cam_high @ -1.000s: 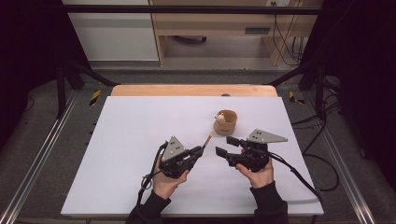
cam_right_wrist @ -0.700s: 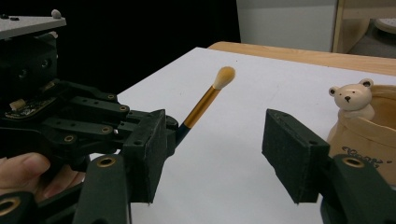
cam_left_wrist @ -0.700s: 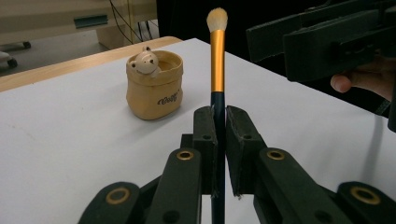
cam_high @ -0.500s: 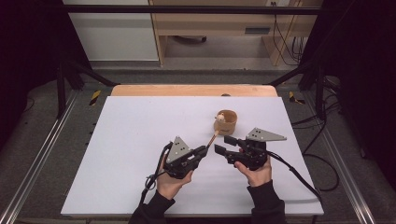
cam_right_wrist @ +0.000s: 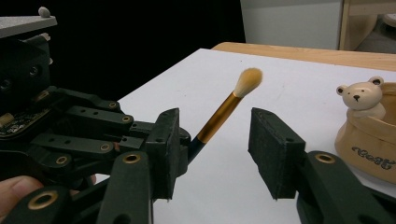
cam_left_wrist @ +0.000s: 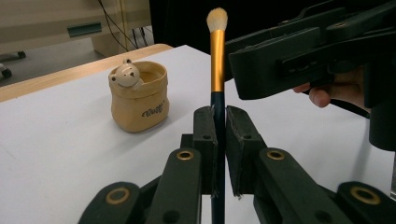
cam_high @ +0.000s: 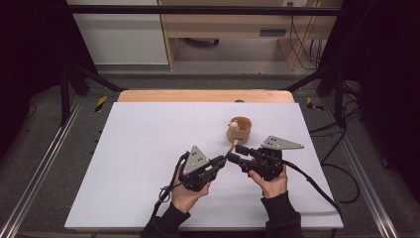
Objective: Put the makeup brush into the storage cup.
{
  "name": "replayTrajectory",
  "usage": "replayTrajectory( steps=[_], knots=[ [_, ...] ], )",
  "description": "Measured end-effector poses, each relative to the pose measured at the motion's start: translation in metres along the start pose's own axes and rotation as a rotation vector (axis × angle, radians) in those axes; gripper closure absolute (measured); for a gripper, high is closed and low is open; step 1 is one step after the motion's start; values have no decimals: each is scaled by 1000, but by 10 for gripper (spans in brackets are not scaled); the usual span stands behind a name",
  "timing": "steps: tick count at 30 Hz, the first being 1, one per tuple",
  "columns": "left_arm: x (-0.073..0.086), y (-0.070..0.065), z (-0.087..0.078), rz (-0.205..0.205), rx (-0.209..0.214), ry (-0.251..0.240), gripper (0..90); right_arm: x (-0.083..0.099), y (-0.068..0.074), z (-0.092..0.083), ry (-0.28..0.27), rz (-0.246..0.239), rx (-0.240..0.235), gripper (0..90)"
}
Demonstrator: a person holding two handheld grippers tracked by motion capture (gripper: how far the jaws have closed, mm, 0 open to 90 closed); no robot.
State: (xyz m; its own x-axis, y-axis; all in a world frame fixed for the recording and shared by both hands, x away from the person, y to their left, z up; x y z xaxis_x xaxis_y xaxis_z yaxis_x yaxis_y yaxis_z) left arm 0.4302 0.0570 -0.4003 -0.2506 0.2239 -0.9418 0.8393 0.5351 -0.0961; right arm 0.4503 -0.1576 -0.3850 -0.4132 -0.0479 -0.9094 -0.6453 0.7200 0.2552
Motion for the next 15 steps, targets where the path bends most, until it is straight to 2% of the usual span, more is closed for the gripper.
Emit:
replayTrajectory(
  steps=[15],
  knots=[
    [-3, -8, 3, 18, 3, -9, 825, 0, 1, 0, -3, 25, -23, 659]
  ],
)
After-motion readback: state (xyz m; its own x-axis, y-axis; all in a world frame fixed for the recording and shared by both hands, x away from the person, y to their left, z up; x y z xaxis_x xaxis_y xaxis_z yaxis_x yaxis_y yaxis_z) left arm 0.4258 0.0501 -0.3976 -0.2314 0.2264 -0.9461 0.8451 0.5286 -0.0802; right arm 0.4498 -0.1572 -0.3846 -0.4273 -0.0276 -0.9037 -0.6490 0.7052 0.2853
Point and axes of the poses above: each handheld gripper's, and its own axes: z roughly forward along the jaws, x roughly out of its underside, y roughly to its left, the point moved 1 cm from there along z, roughly forward along the jaws, and after that the axes turned 7 degrees about x, right-handed, at the moved point
